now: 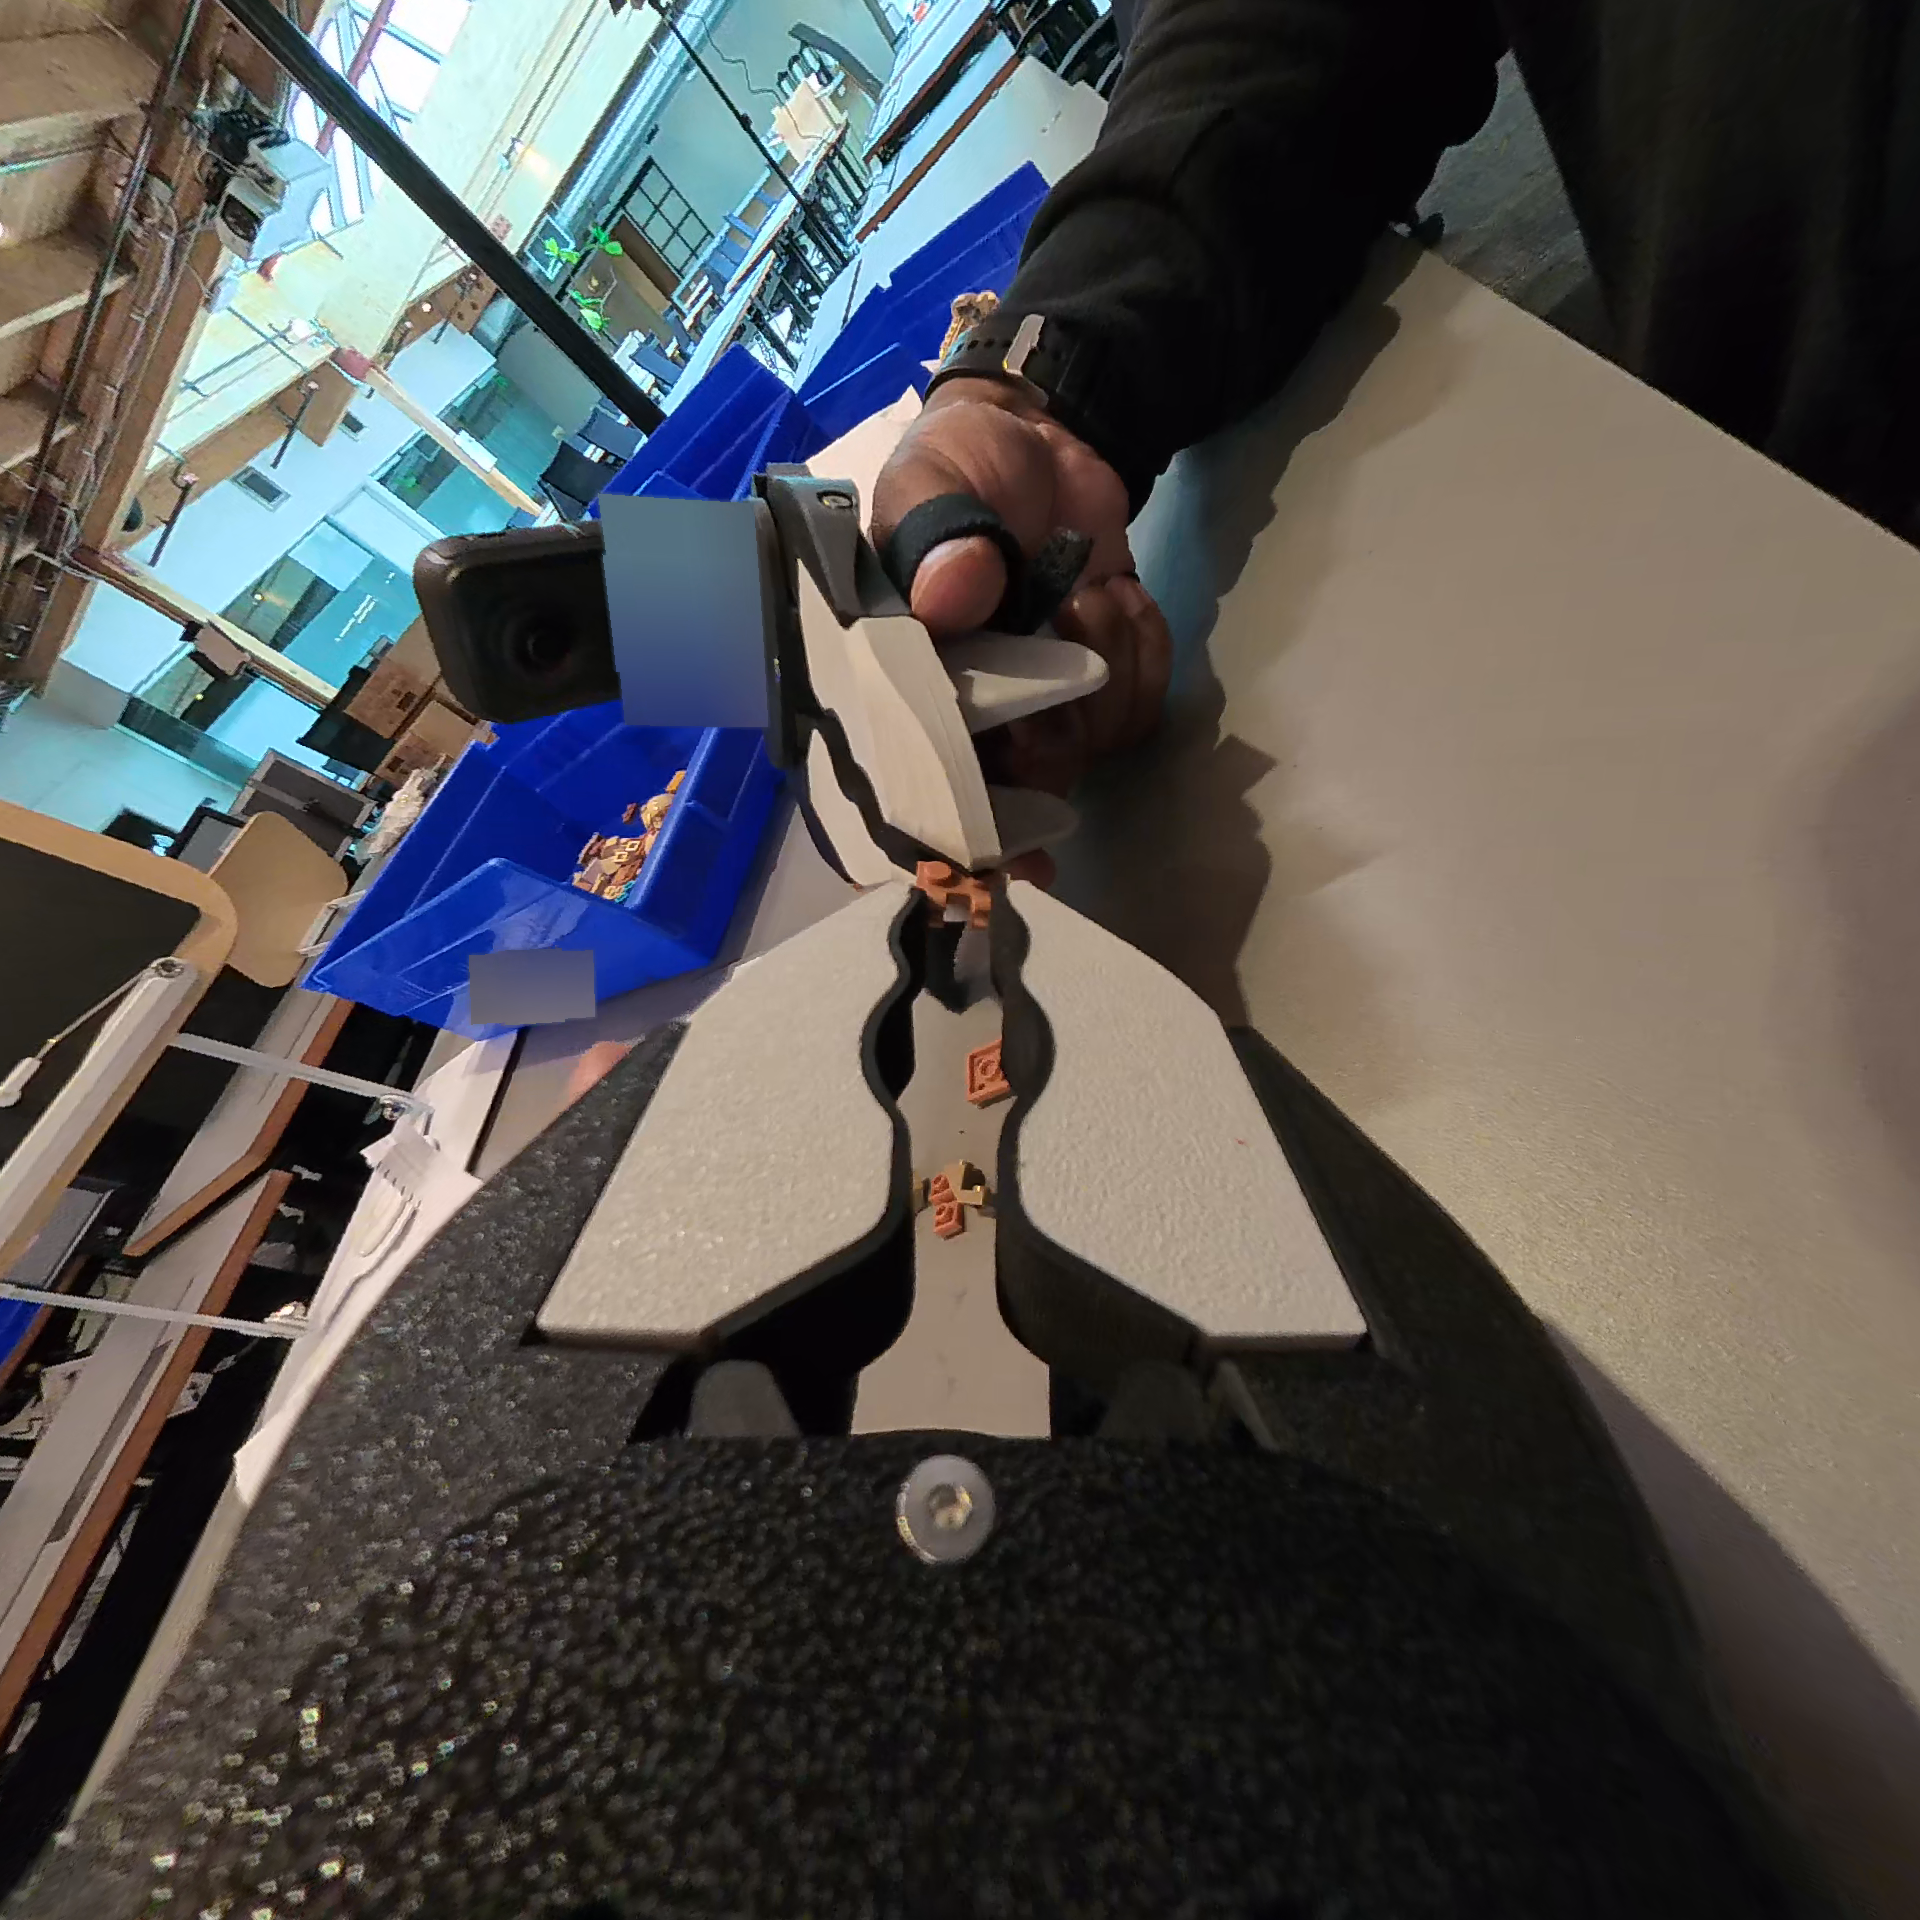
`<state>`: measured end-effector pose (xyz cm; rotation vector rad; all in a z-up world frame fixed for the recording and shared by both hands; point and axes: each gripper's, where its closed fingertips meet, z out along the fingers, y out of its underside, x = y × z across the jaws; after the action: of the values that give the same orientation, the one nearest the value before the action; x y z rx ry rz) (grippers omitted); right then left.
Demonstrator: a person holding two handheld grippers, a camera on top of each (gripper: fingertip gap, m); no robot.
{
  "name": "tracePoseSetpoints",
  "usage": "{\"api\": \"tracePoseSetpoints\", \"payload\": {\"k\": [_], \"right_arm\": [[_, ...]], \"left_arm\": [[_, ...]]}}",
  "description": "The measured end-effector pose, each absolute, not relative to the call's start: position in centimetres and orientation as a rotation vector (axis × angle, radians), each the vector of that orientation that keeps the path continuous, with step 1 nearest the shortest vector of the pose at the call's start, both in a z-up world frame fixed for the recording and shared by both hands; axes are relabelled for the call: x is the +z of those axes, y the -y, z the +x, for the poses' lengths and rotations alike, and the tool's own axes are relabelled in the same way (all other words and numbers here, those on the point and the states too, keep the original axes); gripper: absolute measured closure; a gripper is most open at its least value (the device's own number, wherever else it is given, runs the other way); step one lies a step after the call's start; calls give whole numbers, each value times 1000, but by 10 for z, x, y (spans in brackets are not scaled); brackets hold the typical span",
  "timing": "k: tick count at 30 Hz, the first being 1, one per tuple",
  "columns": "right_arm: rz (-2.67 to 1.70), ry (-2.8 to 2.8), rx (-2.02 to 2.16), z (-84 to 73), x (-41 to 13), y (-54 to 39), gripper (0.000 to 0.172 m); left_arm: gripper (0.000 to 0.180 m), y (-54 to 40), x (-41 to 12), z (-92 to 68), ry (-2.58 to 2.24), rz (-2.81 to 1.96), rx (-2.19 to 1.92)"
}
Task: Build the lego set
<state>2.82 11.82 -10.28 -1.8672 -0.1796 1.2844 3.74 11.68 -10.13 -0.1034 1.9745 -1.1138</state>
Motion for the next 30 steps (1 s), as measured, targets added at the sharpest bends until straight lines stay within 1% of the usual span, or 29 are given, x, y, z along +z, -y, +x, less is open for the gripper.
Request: {"api": "tracePoseSetpoints", "payload": {"k": [4, 11, 13, 18, 23, 27, 30], "right_arm": [[-1875, 185, 1285, 27, -104, -118, 167], [-1909, 237, 1225, 28, -108, -117, 166], [-1950, 321, 1095, 33, -114, -116, 162], [-2175, 591, 522, 57, -153, -115, 143], [-2284, 703, 350, 53, -176, -115, 138], [-2300, 710, 310, 52, -179, -121, 143], [-2297, 728, 316, 49, -179, -124, 155]], "left_arm": [[167, -116, -104, 39, -1989, -111, -1103], [170, -117, -107, 38, -2019, -142, -1113], [170, -122, -110, 40, -2063, -221, -1135], [170, -136, -132, 40, -2246, -483, -1188], [169, -136, -146, 38, -2353, -647, -1246], [170, -137, -148, 38, -2375, -714, -1265], [169, -137, -153, 37, -2411, -735, -1237]]}}
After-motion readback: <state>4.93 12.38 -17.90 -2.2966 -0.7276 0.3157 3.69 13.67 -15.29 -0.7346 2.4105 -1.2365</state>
